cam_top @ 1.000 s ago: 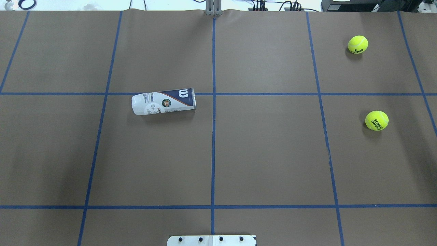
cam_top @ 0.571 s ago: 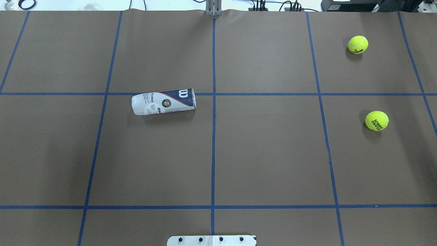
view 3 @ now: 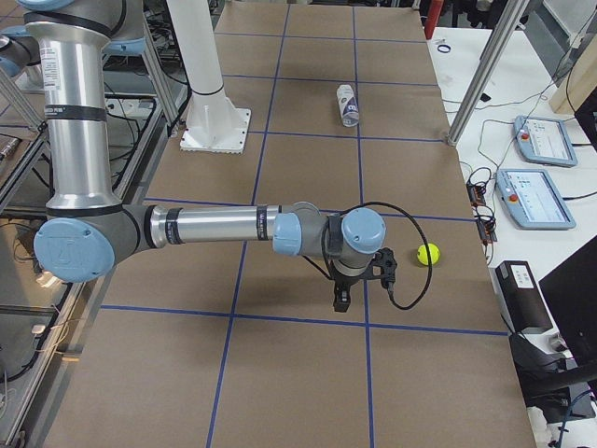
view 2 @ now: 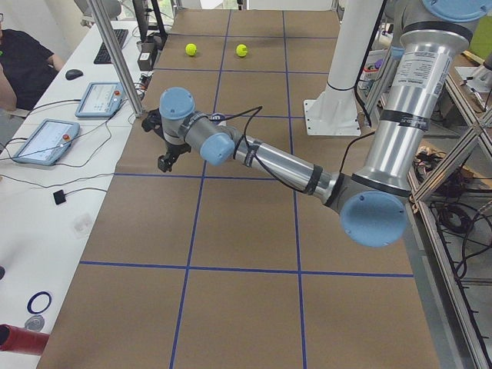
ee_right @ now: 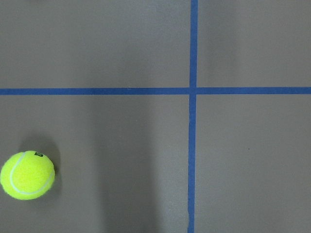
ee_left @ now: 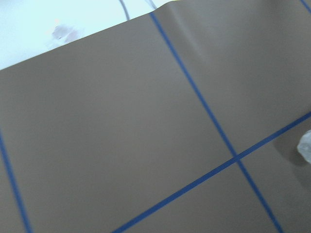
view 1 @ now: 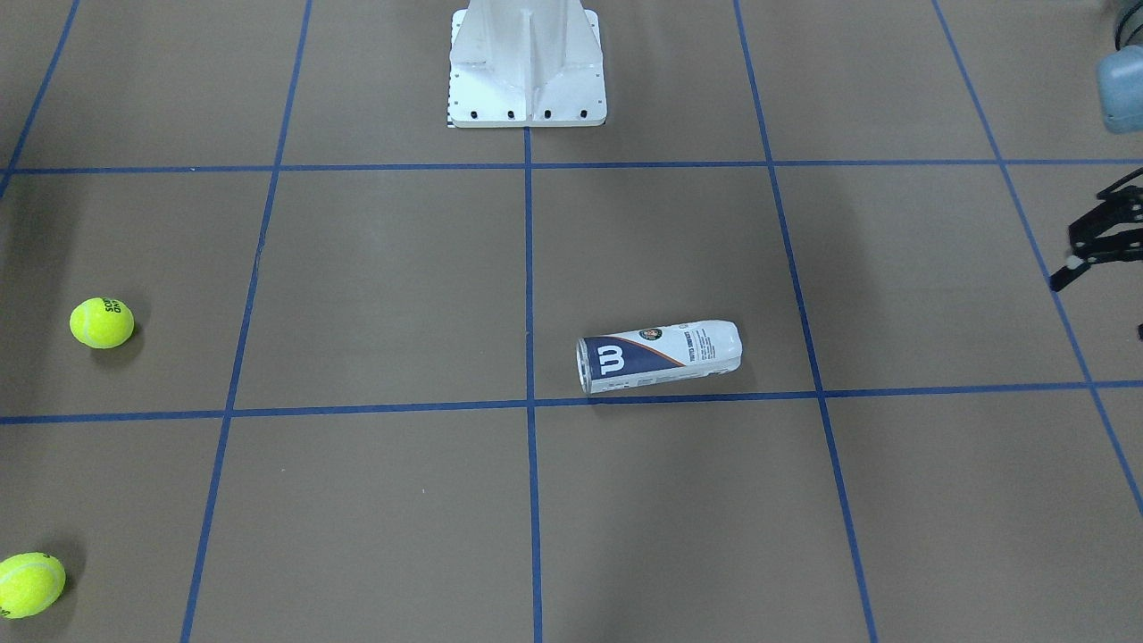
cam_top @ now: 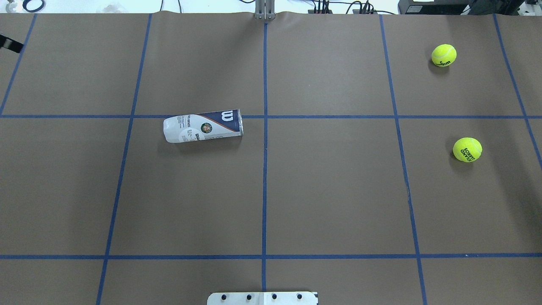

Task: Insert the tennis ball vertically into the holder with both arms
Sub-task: 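Reach the left gripper down over the lying Wilson ball can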

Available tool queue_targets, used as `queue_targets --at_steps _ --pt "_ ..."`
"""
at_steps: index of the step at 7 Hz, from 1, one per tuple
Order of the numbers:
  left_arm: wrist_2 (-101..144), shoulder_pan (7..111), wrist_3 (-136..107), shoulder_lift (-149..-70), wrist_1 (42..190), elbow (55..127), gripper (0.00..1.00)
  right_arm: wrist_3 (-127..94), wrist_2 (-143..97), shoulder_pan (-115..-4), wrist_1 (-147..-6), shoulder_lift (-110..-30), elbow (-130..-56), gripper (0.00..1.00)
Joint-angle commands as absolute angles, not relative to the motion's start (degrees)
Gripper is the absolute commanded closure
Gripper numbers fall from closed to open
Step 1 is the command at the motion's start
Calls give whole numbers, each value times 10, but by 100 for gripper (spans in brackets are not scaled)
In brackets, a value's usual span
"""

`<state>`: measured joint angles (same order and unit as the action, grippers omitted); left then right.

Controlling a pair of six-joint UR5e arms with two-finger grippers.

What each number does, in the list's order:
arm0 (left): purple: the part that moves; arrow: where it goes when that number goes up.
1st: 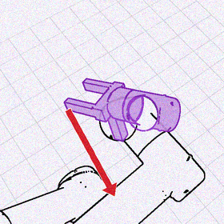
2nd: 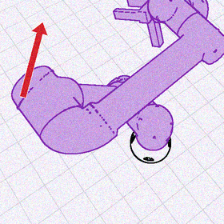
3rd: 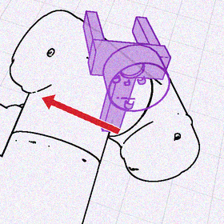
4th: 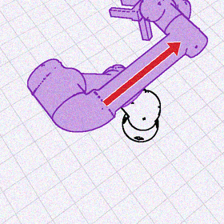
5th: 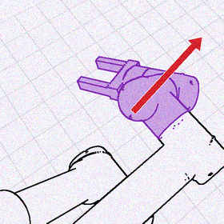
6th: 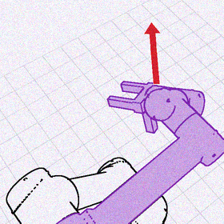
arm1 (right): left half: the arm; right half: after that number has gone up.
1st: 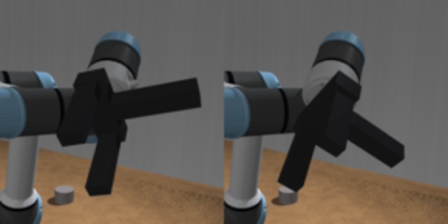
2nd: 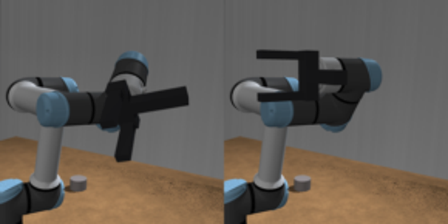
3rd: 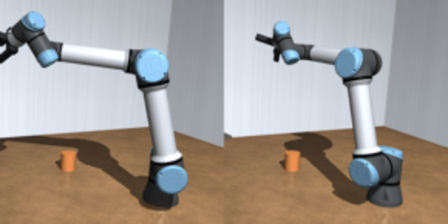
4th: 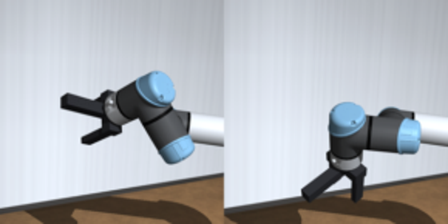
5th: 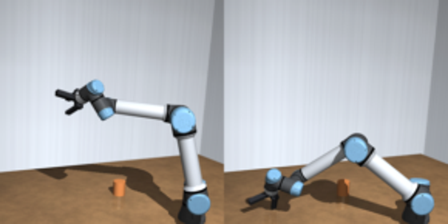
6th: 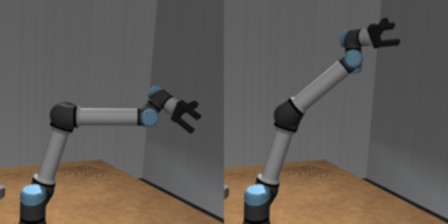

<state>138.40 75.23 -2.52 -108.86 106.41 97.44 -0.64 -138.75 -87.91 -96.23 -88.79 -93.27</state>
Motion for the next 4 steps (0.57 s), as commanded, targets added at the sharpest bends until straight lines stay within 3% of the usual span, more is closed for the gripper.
queue_targets --at_steps 1,4 --pt "1275 622 -30 -1198 1025 966 2 -6 -1388 -879 -962 -888 -936 0" --pt "1182 472 -19 -1308 976 962 1 -6 -1388 -879 -962 -884 -939 0"
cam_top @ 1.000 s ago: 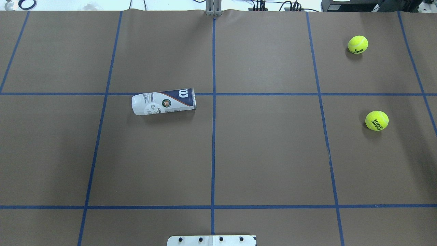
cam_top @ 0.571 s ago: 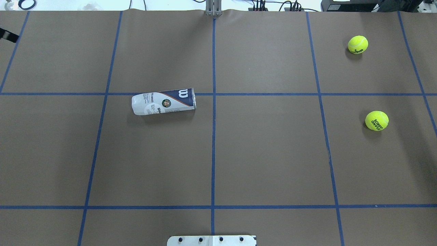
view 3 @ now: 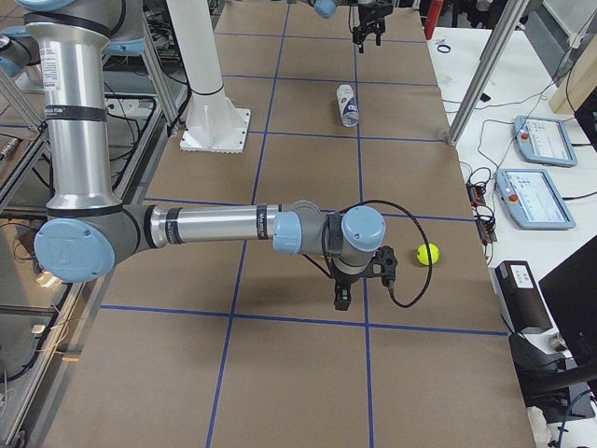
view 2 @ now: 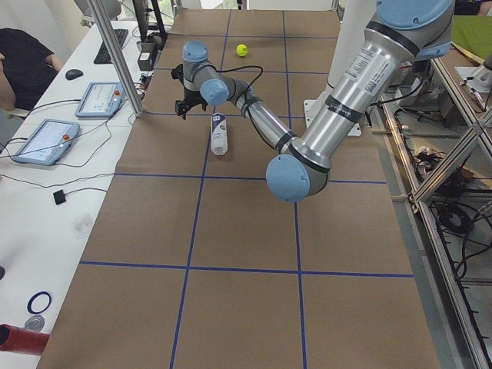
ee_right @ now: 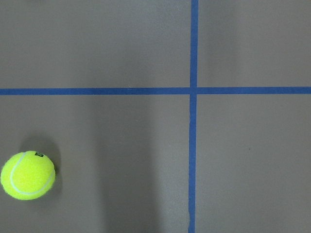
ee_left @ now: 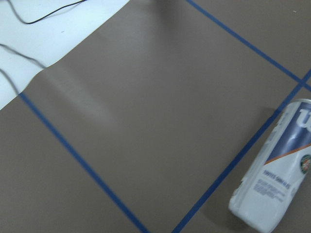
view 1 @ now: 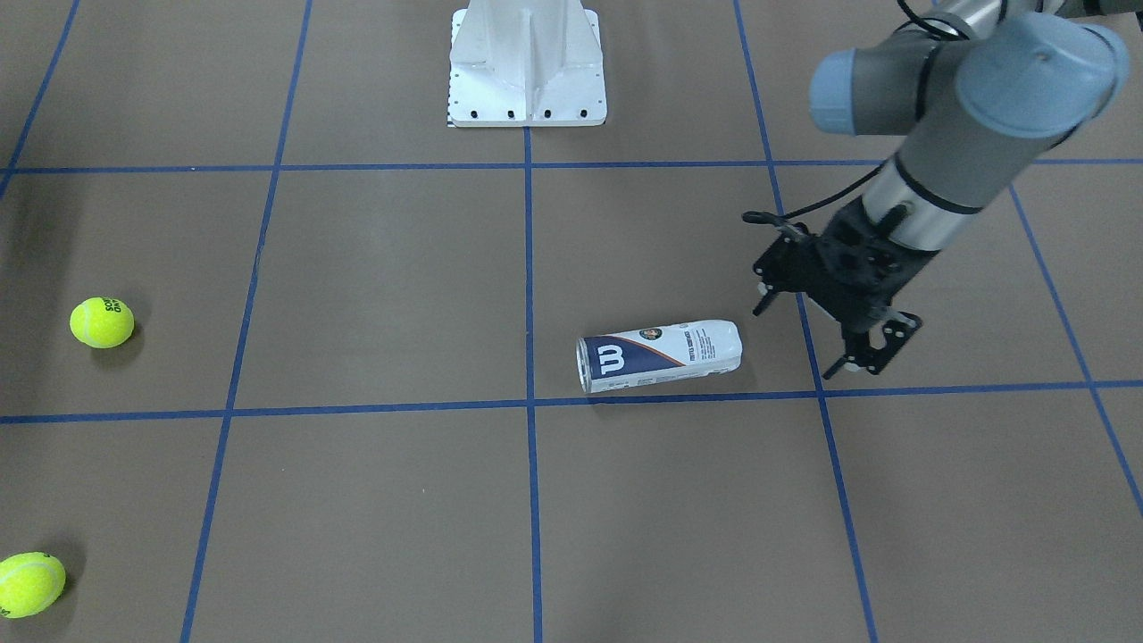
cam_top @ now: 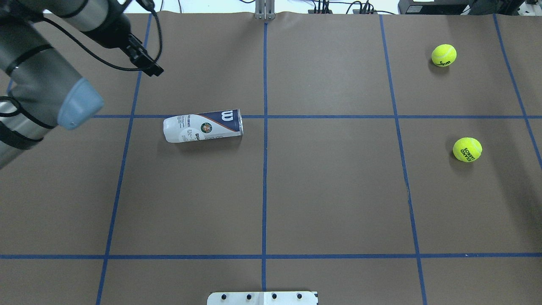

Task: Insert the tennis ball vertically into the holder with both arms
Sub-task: 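Reach the left gripper down over the lying Wilson ball can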

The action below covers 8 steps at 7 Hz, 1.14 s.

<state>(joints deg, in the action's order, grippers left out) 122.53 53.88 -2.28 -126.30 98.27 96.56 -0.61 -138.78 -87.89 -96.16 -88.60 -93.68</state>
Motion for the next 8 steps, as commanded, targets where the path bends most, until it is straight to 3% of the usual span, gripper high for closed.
queue_targets --at_steps 1,3,8 --pt "1131 432 -18 -1328 978 951 1 -6 -1388 -879 -962 -884 -941 0" --pt "1086 381 10 -1365 980 904 1 -7 -1388 -879 -962 -882 -940 0" --pt "1000 340 127 -1373 985 832 1 -7 -1388 -879 -962 -882 -936 0"
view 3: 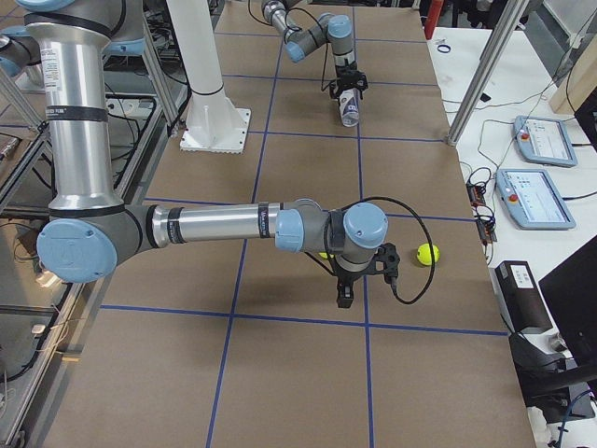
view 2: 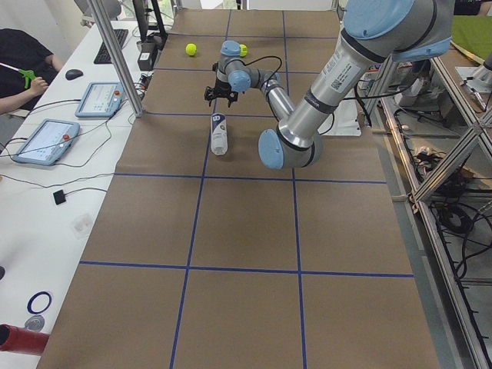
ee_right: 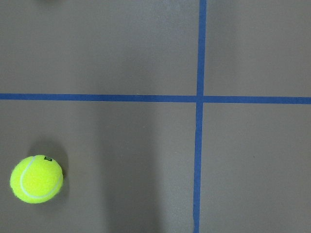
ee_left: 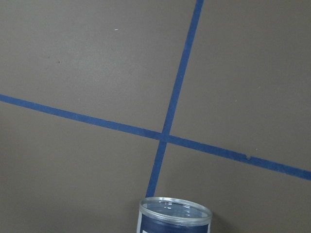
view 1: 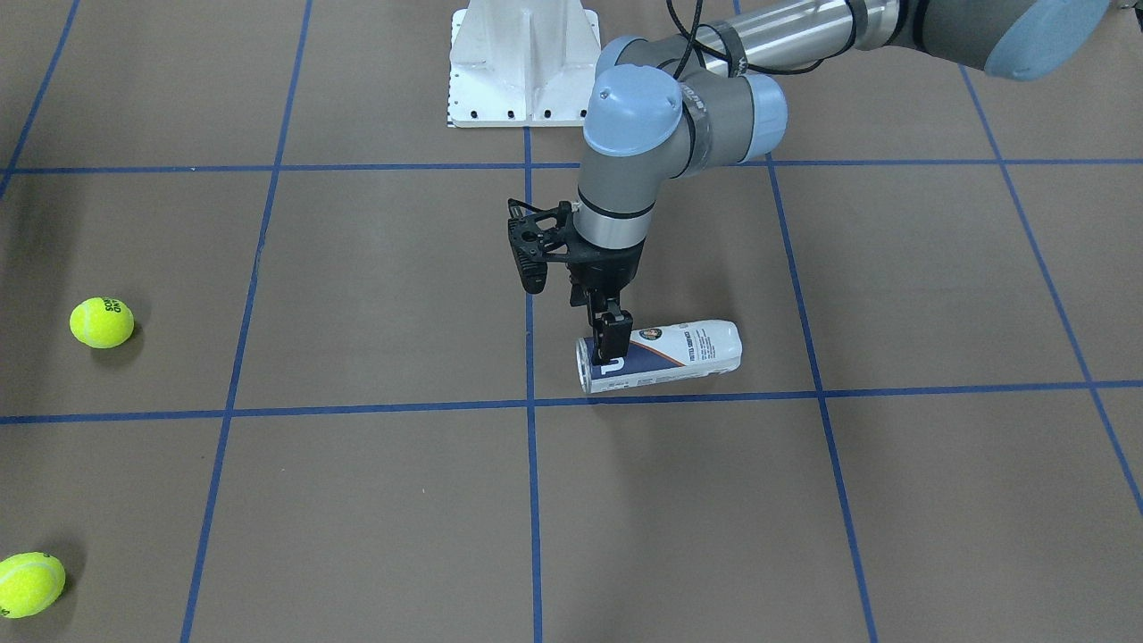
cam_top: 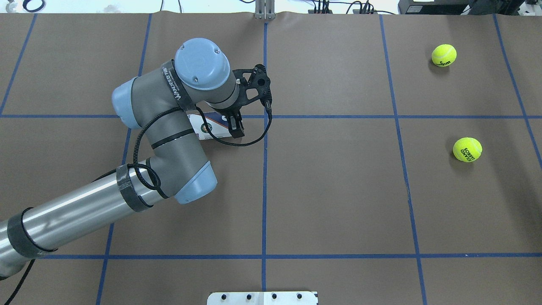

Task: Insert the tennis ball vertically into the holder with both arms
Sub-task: 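Reach the left gripper down over the lying Wilson ball can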

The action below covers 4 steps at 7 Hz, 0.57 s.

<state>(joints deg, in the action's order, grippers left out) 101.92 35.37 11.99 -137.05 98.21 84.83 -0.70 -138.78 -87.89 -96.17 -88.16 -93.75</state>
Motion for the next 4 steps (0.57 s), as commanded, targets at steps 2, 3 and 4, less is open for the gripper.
queue_targets --at_steps 2,3,4 --pt "986 337 127 -1375 996 819 1 -7 -1389 -879 -962 -882 -936 0" --pt "978 337 130 -1378 1000 813 1 -7 -1389 -879 -962 -882 -937 0" --pt "977 337 130 -1379 1002 803 1 -6 -1389 -879 -962 -882 -934 0"
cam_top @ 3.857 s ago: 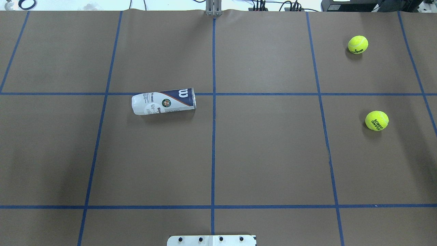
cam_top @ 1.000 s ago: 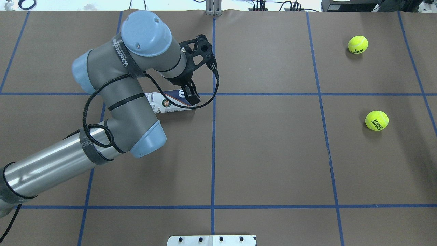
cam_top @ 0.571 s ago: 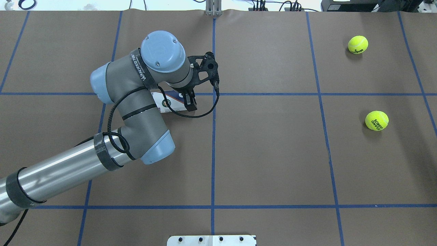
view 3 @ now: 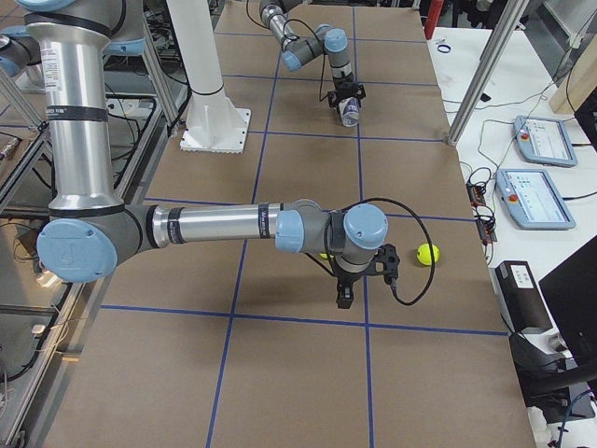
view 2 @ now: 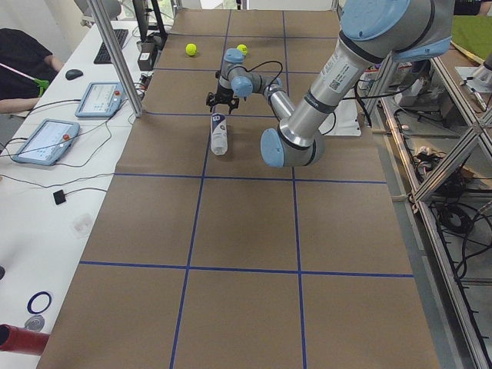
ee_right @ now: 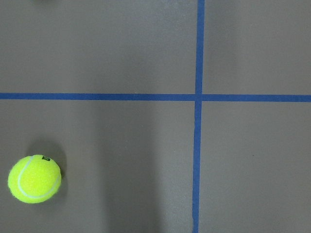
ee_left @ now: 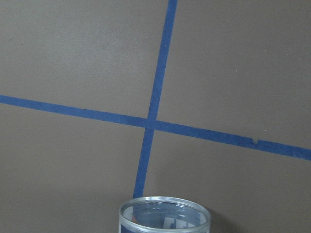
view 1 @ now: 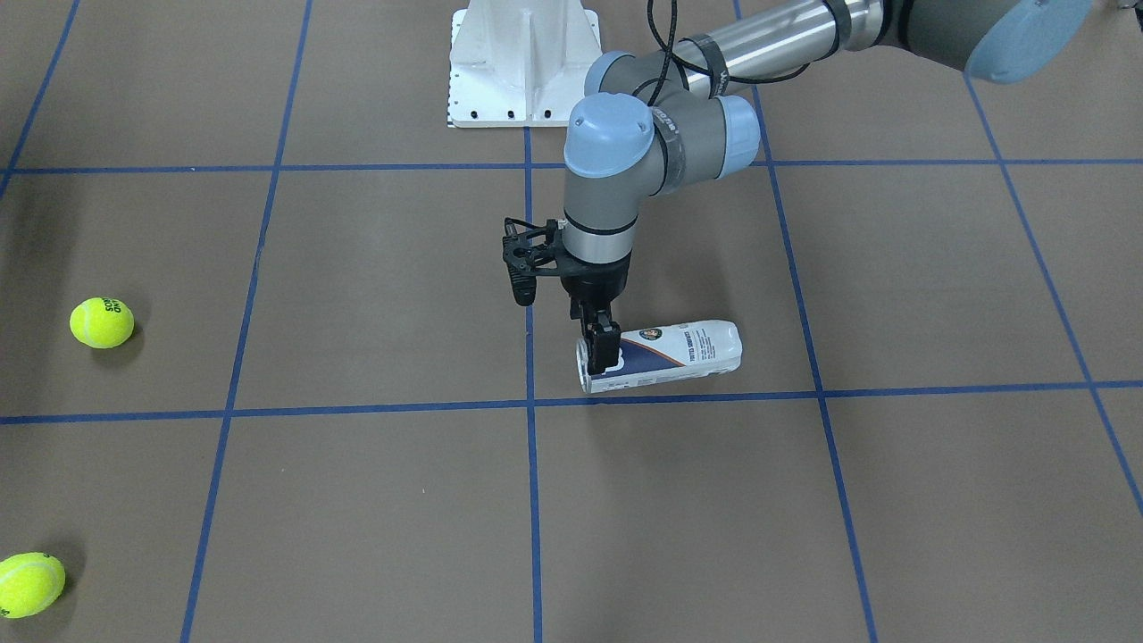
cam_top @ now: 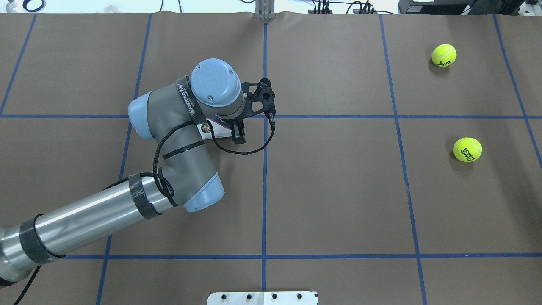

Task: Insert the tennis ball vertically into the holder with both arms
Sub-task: 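Reach the left gripper down over the lying Wilson ball can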

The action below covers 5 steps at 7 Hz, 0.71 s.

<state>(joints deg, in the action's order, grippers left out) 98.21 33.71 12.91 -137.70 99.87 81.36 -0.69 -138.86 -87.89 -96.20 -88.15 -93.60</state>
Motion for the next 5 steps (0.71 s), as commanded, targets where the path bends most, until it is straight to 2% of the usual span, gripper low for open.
queue_targets --at_steps 1,5 --pt "977 336 130 -1379 1025 782 1 -6 -1389 -879 -962 -882 -933 0" --pt "977 333 130 -1380 1044 764 1 -6 -1389 -879 -962 -882 -933 0"
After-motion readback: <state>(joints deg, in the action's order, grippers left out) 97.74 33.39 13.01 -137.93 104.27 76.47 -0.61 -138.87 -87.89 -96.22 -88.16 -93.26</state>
